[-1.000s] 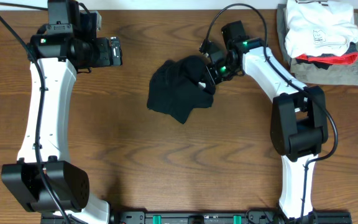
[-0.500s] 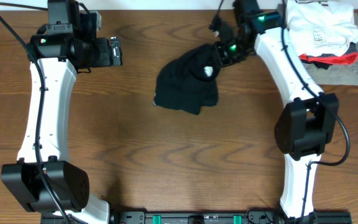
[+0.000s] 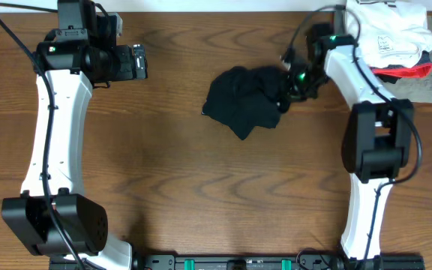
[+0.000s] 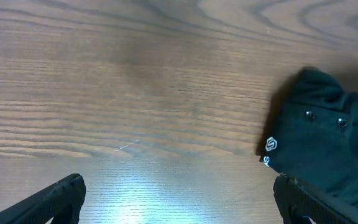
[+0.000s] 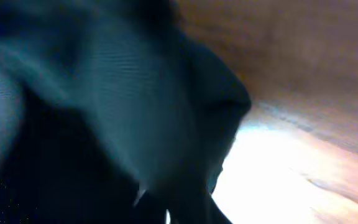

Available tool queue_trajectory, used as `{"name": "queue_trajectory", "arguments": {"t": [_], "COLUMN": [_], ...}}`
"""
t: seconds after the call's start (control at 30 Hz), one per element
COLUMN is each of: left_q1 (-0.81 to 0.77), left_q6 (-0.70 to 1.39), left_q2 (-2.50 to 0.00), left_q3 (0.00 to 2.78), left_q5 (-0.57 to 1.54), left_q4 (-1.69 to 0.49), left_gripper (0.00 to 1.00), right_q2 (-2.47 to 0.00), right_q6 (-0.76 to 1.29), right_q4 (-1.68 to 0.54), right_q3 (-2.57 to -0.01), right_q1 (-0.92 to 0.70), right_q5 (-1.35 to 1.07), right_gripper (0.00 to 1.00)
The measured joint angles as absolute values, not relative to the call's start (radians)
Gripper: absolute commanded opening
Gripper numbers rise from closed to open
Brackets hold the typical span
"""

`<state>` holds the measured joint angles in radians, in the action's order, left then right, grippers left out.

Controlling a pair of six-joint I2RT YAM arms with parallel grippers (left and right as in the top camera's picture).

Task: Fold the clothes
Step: 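Grasp the black T-shirt bundle's right side with the right gripper, then lift the bundle with the right gripper and carry it to the clothes stack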

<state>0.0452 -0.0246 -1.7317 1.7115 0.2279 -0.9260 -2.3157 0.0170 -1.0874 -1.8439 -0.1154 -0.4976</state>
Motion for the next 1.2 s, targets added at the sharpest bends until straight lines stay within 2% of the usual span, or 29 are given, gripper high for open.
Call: {"name": "queue_trajectory", "arguments": {"t": [0.07,0.13,0.5,0.6,0.67,0.7,0.73,1.0,1.2], "left_q1": [0.045,0.045,0.045,0.045,0.045,0.045,0.045,0.045,0.045], "left_q6": [-0.027,-0.03,-0.031,-0.031,-0.031,-0.031,-0.031,-0.031,-0.031], "left_q2": [-1.732,-1.732,-1.732,-1.732,-1.732,-1.732,-1.732,-1.732,-1.732], "left_q3": [1.711,1.711,1.711,1.711,1.711,1.711,1.711,1.711,1.711], "left_q5": [0.228,0.228,0.228,0.228,0.228,0.228,0.228,0.228,0.228], "left_q4": [-0.926,-0.926,-0.925,-0.925,-0.925,-0.925,-0.925,-0.925,-0.925], "left_gripper": [0.98,0.98,0.98,0.98,0.98,0.98,0.98,0.98,0.98], "right_q2": [-2.336,-2.341,-2.313,-2.304,-2.303,-2.303,-2.303,-2.305,-2.318], "right_q6": [0.025,0.029,0.072,0.085,0.093,0.096,0.099,0.118,0.085], "right_q4": [-1.072,-1.059,-0.869,-0.826,-0.805,-0.795,-0.788,-0.76,-0.905], "right_q3": [-1.823,-1.817,-1.729,-1.697,-1.682,-1.674,-1.669,-1.668,-1.805], "right_q1": [-0.115,-0.113,-0.119,-0.135,-0.151,-0.161,-0.167,-0.175,-0.154], "right_q5": [-0.5,-0.516,-0.601,-0.618,-0.631,-0.635,-0.64,-0.687,-0.688], "right_gripper": [0.55,0.6,0.52,0.38,0.22,0.09,0.01,0.01,0.01]}}
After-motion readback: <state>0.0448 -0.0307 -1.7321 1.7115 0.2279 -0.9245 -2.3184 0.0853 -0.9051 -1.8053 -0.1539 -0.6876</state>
